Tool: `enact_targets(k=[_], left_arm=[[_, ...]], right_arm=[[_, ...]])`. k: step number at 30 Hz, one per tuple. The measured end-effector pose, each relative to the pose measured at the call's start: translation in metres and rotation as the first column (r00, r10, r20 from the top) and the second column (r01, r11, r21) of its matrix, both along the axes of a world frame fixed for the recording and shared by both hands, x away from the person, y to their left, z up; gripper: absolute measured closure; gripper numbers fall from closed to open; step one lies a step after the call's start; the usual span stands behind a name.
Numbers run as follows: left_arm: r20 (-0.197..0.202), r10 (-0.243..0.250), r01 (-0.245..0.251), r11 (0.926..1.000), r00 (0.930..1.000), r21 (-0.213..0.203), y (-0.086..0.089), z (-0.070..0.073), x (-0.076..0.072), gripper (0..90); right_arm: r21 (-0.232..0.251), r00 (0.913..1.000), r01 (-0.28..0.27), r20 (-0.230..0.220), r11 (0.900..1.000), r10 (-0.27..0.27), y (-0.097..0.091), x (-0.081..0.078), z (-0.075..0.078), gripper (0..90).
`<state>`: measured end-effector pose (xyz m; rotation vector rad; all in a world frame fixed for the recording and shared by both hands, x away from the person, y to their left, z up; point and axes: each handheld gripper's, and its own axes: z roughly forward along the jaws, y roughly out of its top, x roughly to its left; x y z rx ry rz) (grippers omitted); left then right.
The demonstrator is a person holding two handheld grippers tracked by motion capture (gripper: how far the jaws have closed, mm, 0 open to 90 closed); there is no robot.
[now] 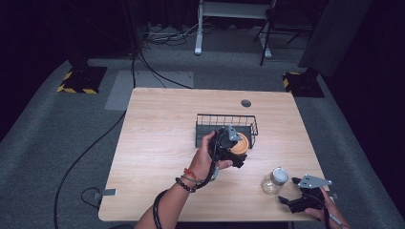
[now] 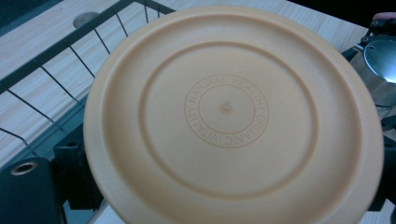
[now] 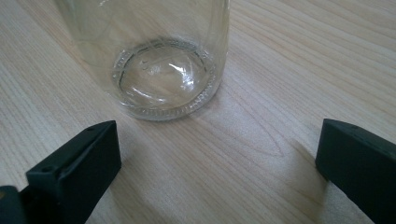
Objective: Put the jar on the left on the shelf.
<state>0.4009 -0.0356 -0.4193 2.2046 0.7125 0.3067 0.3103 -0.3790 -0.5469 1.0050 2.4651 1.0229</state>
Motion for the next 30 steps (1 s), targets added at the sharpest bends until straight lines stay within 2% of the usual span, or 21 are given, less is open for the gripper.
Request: enact_targets(k=[7, 12, 30], left_arm=[[0.007, 0.012, -0.012, 0.9999, 0.9999, 0.005, 0.004, 0.009, 0.007, 9.6], [0.009, 0.029, -0.029, 0.9995, 0.9995, -0.009, 0.008, 0.017, 0.014, 9.6], [0.030, 0.096, -0.096, 0.9953, 0.9949, -0.015, 0.018, 0.035, 0.040, 9.6]], right_arm=[[0.000, 1.0000, 0.000, 0.000, 1.0000, 0.000, 0.000, 0.000, 0.000, 0.1], [0.000, 1.0000, 0.000, 0.000, 1.0000, 0.000, 0.000, 0.000, 0.000, 0.1], [-0.001, 1.0000, -0.002, 0.001, 1.0000, 0.002, 0.000, 0.000, 0.000, 0.1]])
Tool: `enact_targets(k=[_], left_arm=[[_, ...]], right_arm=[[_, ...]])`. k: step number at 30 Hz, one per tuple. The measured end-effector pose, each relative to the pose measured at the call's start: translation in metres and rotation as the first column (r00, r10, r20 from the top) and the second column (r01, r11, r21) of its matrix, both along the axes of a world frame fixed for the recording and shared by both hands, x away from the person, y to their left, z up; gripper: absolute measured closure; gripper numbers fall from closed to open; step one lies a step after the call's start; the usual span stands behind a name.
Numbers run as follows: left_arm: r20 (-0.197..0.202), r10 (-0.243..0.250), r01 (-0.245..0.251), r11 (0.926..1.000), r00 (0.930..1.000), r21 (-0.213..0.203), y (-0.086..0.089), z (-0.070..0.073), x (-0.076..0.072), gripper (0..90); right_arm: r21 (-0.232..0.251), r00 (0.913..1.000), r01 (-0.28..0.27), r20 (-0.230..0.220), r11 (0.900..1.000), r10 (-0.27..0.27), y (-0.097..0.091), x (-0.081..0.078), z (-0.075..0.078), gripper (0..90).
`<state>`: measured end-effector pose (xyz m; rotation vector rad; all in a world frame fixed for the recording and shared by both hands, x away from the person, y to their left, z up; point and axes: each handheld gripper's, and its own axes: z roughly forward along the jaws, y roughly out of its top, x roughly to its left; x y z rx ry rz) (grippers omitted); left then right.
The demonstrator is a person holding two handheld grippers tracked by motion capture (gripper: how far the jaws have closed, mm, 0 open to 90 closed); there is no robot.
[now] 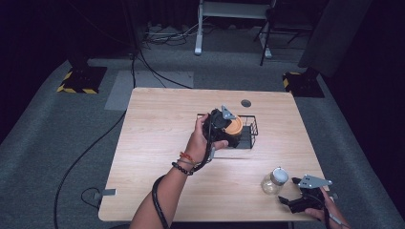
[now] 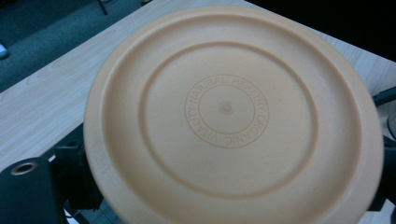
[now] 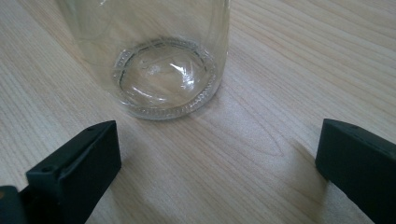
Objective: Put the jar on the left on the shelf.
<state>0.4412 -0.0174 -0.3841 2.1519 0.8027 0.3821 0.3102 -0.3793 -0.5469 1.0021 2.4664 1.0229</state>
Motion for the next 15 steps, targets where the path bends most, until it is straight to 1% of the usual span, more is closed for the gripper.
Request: enact_targets(k=[9, 10, 15], left_arm=[[0.005, 0.019, -0.019, 0.9998, 0.9998, -0.003, 0.001, 0.008, 0.010, 9.6], [0.010, 0.021, -0.021, 0.9998, 0.9997, -0.001, 0.001, 0.009, 0.011, 9.6], [0.009, 0.035, -0.034, 0.9994, 0.9994, -0.007, 0.001, 0.012, 0.016, 9.6]], right_arm=[[-0.001, 1.0000, -0.001, 0.001, 1.0000, 0.001, 0.000, 0.000, 0.000, 0.1], [0.000, 1.0000, -0.001, 0.001, 1.0000, 0.001, 0.000, 0.000, 0.000, 0.1], [0.000, 1.0000, -0.001, 0.000, 1.0000, 0.001, 0.000, 0.000, 0.000, 0.1]])
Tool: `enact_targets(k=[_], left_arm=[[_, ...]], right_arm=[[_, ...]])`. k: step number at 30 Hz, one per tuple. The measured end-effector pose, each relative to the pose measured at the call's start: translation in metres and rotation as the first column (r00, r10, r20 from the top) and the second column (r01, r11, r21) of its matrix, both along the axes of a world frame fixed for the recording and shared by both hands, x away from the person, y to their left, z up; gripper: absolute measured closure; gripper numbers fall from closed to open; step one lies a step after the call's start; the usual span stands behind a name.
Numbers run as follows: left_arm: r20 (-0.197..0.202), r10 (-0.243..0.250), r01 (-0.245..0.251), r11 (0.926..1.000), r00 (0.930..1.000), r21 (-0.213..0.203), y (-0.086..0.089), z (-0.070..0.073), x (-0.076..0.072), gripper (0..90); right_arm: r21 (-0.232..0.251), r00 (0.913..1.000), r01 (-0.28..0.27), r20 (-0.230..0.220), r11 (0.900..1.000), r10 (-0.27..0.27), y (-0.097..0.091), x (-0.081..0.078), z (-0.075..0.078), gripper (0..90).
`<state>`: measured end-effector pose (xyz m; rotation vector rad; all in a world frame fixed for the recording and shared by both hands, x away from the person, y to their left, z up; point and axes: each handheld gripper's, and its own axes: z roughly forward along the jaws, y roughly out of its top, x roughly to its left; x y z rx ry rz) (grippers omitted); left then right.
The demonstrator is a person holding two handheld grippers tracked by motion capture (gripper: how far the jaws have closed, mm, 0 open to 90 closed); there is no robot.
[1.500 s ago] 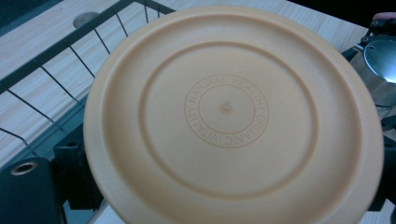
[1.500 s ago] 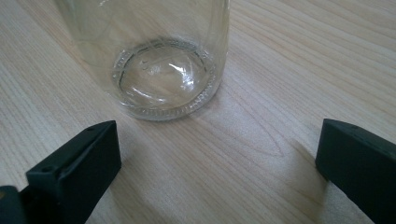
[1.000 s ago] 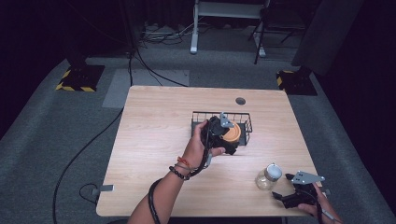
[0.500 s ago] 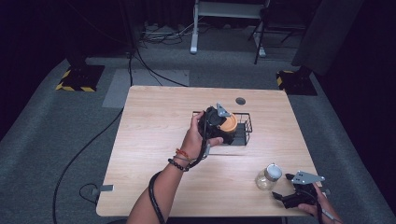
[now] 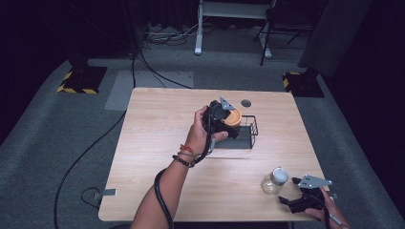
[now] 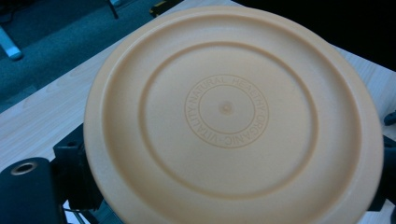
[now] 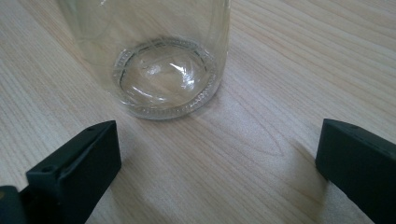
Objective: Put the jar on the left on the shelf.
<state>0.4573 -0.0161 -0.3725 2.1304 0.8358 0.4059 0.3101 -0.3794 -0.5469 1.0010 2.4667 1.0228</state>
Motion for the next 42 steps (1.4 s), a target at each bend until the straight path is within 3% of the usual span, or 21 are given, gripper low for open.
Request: enact_targets(k=[23, 42], left_arm=[[-0.037, 0.040, -0.040, 0.9991, 0.9985, 0.013, -0.006, -0.007, 0.027, 9.6], [-0.057, 0.058, -0.056, 0.9978, 0.9967, 0.036, -0.014, -0.022, 0.039, 9.6]], right_arm=[[0.000, 1.0000, -0.001, 0.000, 1.0000, 0.001, 0.000, 0.000, 0.000, 0.1], [0.000, 1.0000, -0.002, 0.000, 1.0000, 0.002, 0.000, 0.000, 0.000, 0.1]])
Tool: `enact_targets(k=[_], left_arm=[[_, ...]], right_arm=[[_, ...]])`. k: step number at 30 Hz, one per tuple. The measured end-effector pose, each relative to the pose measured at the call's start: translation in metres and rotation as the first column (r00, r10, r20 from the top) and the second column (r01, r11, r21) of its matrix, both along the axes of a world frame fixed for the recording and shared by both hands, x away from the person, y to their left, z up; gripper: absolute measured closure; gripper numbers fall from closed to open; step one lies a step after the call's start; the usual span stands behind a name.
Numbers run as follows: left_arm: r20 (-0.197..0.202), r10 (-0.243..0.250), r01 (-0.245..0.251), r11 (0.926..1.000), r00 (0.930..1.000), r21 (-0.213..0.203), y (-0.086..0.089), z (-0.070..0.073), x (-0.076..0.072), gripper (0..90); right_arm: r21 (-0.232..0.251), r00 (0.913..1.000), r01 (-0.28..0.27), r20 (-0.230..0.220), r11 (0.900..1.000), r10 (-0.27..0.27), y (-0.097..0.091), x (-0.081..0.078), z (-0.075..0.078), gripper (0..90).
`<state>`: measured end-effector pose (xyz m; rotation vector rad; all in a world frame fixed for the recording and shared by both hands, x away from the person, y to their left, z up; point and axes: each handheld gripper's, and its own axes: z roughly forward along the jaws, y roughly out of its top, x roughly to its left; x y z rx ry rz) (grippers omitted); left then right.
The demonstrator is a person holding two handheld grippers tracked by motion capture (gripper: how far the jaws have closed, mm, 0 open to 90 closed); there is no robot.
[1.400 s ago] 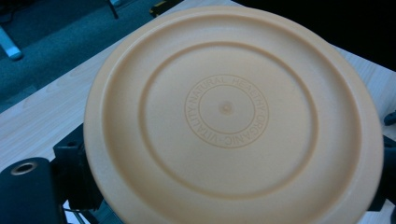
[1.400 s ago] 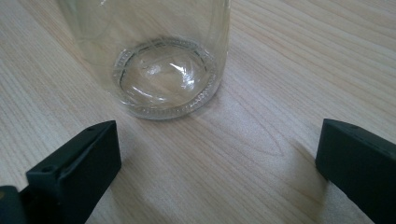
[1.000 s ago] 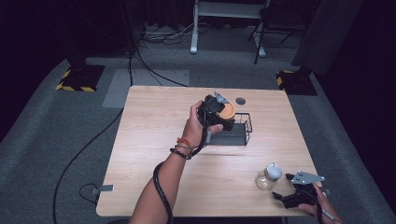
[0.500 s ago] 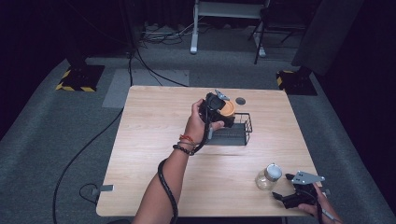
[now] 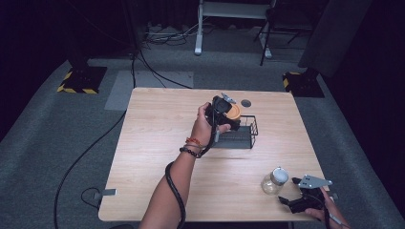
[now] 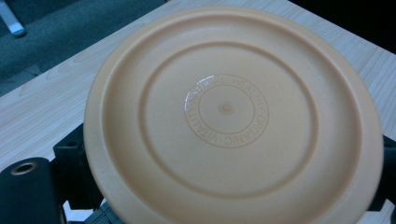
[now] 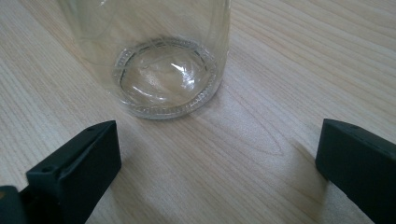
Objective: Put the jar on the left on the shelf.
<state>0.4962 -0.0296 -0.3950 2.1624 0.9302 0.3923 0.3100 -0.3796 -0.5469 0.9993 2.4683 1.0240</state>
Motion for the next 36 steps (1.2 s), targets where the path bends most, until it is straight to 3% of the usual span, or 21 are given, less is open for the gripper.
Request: enact_targets(k=[36], left_arm=[[-0.043, 0.068, -0.066, 0.9968, 0.9968, 0.045, 0.000, -0.030, 0.013, 9.6]], right_arm=[[0.000, 1.0000, 0.000, 0.000, 1.0000, 0.000, 0.000, 0.000, 0.000, 0.1]])
